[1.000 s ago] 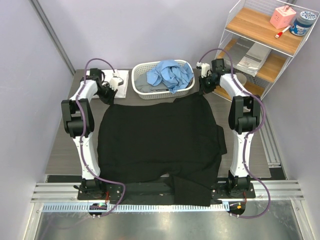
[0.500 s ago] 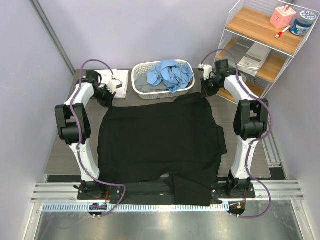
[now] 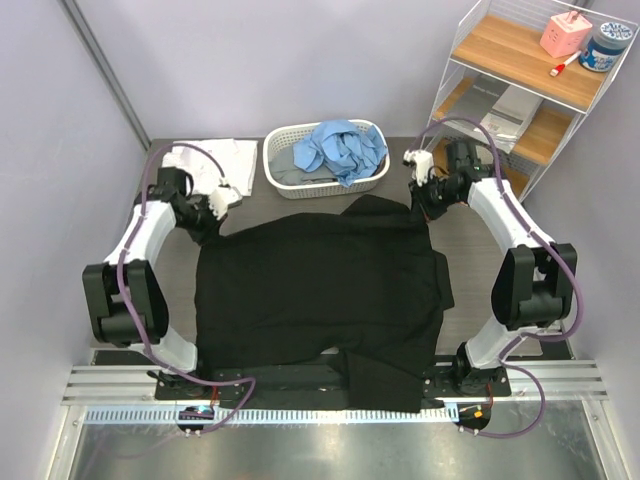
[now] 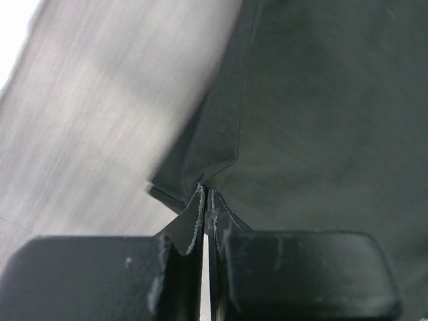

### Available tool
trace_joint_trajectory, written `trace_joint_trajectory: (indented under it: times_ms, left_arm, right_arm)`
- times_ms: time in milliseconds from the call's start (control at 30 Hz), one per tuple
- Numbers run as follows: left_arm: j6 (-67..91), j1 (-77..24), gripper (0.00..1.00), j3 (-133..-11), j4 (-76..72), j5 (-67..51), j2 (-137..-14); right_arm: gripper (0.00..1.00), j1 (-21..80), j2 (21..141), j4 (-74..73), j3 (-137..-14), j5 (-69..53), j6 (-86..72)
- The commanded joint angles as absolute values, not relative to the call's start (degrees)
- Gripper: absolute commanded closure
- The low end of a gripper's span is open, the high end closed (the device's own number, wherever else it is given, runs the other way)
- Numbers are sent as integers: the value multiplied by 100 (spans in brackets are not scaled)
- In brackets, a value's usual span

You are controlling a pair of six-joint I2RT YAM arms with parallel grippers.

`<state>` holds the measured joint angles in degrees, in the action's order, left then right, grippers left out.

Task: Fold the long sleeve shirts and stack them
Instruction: Fold the shirt

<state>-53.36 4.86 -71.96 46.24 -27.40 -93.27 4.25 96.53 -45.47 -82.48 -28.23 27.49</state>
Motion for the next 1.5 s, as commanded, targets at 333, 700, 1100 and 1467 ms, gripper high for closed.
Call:
trace_joint_trajectory:
  times_ms: [333,700,1100,1467]
  left_arm:
    - [-6855,589,77,-5221,4359,-2075,-8227]
    - [-5213,598,48,-6301,4474,-2777,-8525]
    - [-4359,361,33,-6319,3964,-2602,-9035]
    - [-4386,290,32,-6275,3841,-2435,-9307]
  right_arm:
    - [63,395,8903,-4903,-6442,-2479,3946]
    - [31,588,9386,-4624,-8164,-3085,2087]
    - [30,2337,10949,-3753,-9623,-1750,1476]
    - [36,3181,11891,-3709,-9782,-484,2373]
